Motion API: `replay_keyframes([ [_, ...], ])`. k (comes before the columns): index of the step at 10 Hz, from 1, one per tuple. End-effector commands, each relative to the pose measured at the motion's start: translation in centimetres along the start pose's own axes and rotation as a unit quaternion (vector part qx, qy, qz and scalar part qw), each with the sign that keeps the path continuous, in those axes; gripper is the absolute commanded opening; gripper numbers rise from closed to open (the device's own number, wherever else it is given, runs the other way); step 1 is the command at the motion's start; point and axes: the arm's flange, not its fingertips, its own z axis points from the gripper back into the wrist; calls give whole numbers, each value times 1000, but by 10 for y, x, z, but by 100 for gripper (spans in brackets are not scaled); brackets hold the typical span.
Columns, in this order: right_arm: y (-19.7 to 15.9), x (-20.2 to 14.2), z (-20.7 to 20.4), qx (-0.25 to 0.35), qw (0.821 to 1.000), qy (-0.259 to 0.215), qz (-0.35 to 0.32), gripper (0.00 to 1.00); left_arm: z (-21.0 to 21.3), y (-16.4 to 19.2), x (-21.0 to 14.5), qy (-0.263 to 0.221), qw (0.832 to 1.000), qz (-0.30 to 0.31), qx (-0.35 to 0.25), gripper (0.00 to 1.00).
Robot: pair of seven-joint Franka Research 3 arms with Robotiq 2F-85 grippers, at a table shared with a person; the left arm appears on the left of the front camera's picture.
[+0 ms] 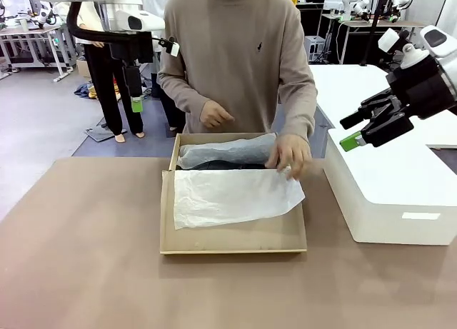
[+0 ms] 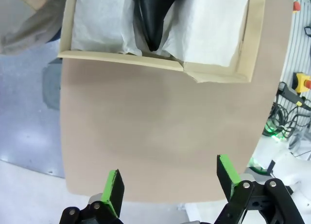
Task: Pack the shoes into the box.
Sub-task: Close the Shoes Box.
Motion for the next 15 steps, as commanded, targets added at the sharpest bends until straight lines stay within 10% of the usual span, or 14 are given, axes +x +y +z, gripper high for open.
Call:
replay_keyframes([
  [1, -2, 1, -3, 4, 1000, -18, 12, 100, 1, 0, -2, -3, 1000, 4, -2, 100],
  [3, -2, 1, -3, 4, 1000, -18, 12, 100, 2, 5, -8, -10, 1000, -23, 1, 85],
  [7, -2, 1, -3, 4, 1000, -18, 12, 100, 6, 23, -51, -98, 988, -122, -4, 6],
  [15, -2, 1, -3, 4, 1000, -18, 12, 100, -10, 42, -89, -183, 967, -151, -87, 0],
])
